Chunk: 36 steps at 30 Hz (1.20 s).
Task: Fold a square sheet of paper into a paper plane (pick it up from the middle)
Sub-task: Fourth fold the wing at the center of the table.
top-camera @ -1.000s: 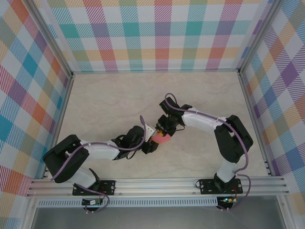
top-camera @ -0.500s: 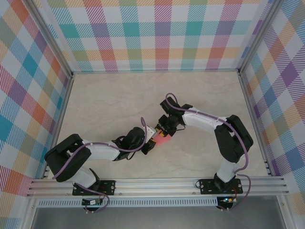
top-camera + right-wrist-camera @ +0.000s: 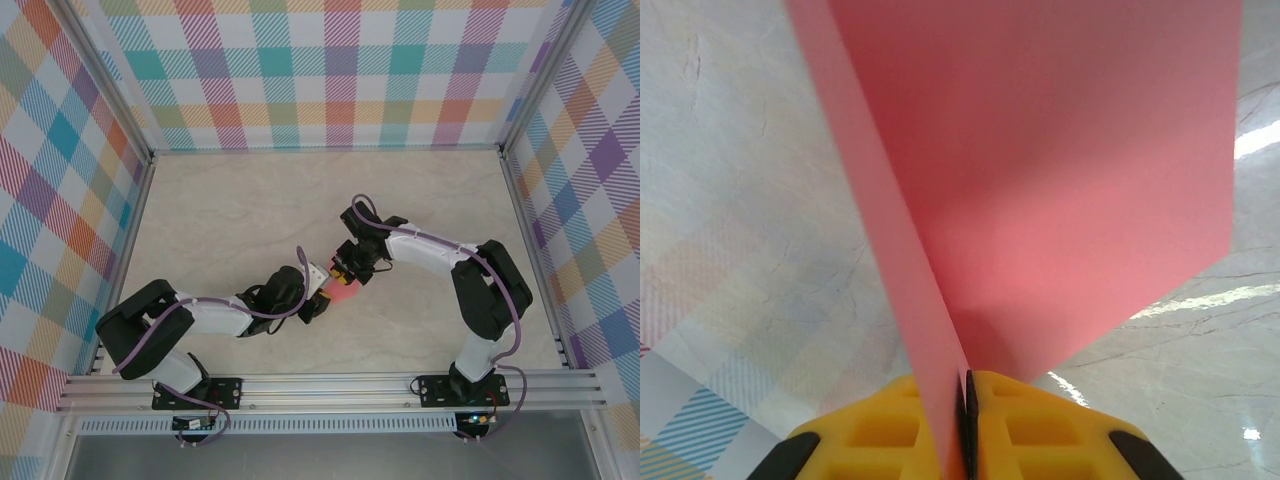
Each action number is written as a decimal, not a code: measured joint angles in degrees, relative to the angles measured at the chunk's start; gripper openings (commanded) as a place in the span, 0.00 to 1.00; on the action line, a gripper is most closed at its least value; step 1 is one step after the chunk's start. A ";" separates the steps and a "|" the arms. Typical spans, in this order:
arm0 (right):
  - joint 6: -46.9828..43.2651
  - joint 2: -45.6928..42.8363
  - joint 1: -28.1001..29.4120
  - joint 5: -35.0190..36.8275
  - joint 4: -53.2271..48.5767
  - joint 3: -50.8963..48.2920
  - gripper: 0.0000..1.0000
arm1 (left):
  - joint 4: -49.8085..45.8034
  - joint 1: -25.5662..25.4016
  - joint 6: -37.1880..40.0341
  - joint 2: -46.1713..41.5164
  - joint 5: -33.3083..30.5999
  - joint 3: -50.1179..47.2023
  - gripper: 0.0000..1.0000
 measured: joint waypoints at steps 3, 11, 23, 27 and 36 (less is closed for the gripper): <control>0.00 0.00 -0.20 -0.33 -0.04 0.00 0.13 | 1.25 0.00 0.02 1.31 0.39 0.00 0.25; -0.22 0.00 -0.55 -1.11 -0.09 0.00 0.24 | 2.32 0.00 0.20 2.71 0.83 0.00 0.08; -10.71 -3.91 -3.78 -0.70 -1.60 -0.37 0.69 | 0.22 0.00 -1.77 2.71 4.98 1.01 0.03; -16.24 -10.14 -4.42 0.35 1.05 -4.55 0.69 | -1.75 0.00 -4.39 2.71 6.84 2.12 0.03; -24.00 -20.96 -4.68 2.60 8.92 -19.50 0.64 | -6.47 0.00 -13.20 3.15 8.74 5.64 0.02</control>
